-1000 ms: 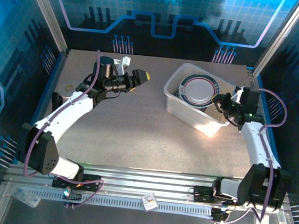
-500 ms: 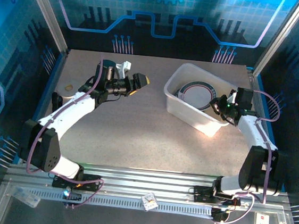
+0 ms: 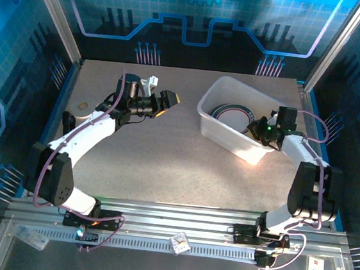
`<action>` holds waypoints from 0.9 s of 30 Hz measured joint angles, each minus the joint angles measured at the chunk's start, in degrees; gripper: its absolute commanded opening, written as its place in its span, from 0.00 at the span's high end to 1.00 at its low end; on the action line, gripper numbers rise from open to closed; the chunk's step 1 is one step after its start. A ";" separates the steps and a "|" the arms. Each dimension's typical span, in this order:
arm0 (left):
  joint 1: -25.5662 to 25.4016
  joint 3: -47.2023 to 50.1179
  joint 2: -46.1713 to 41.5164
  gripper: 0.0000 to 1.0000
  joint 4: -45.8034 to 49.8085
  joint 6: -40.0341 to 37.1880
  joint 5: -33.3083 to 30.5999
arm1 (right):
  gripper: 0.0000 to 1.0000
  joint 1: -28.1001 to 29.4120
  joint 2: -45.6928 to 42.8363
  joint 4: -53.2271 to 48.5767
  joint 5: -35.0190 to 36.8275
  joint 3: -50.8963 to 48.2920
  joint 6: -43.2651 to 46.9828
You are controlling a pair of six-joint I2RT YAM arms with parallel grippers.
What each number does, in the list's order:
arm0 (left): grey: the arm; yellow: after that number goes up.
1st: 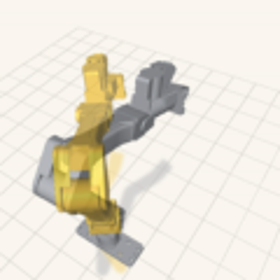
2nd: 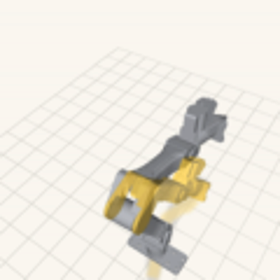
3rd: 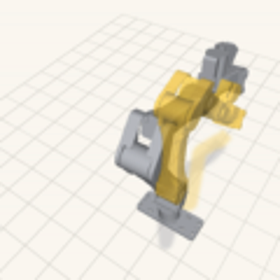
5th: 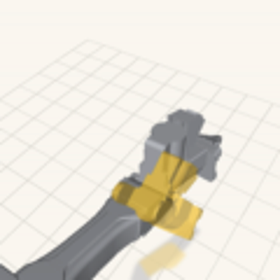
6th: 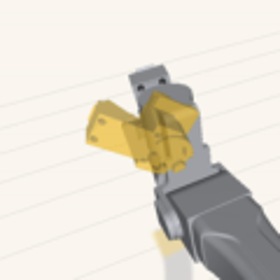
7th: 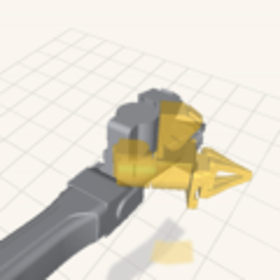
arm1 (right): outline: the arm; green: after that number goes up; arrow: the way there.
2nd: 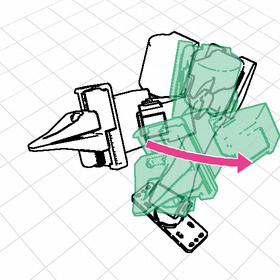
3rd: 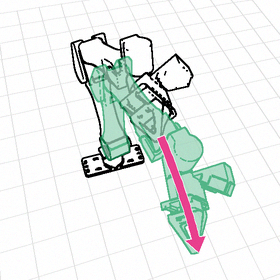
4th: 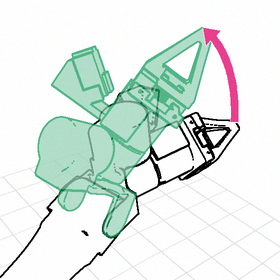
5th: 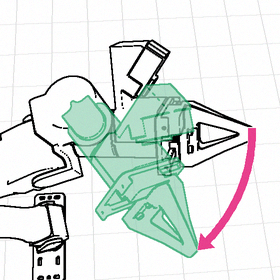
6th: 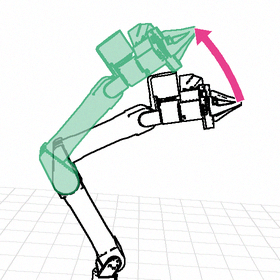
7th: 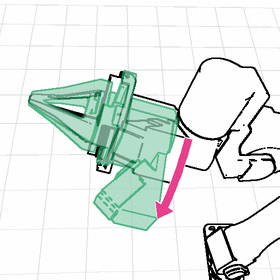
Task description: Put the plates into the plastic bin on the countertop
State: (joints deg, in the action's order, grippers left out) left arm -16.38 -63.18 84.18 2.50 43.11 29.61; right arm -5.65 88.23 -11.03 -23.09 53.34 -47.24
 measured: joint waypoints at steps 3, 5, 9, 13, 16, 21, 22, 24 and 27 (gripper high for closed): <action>0.00 0.35 0.02 0.17 0.04 0.00 0.00 | 0.58 0.13 0.09 -0.55 -0.11 0.20 0.74; 0.00 0.37 0.07 0.17 0.09 0.00 0.00 | 0.47 0.22 0.09 -1.73 0.13 0.76 1.33; 0.00 0.35 0.11 0.17 0.13 0.00 0.00 | 0.30 0.83 -0.96 -5.18 2.10 1.77 3.19; 0.00 0.35 0.22 0.17 0.20 0.00 0.02 | 0.12 1.29 -4.07 -9.42 4.26 3.43 5.49; -0.02 0.35 0.22 0.17 0.22 0.00 0.02 | 0.09 1.66 -6.73 -13.62 6.40 7.13 8.07; -0.57 0.17 0.83 0.17 0.22 0.00 0.04 | 0.00 1.88 -9.55 -19.43 10.56 15.93 13.70; -0.85 0.00 1.20 0.17 0.28 0.00 0.04 | 0.00 1.86 -9.88 -20.33 11.52 17.73 15.23; -1.55 -0.31 1.90 0.17 0.31 -0.02 0.04 | 0.00 1.77 -9.88 -21.59 13.16 20.65 17.79; -2.67 -0.46 2.78 0.17 0.33 -0.02 0.07 | 0.00 1.18 -9.33 -21.92 15.87 23.04 21.42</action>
State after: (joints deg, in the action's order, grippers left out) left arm -19.05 -63.64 86.96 2.83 43.09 29.67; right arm -4.47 78.89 -32.95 -7.22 76.38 -25.82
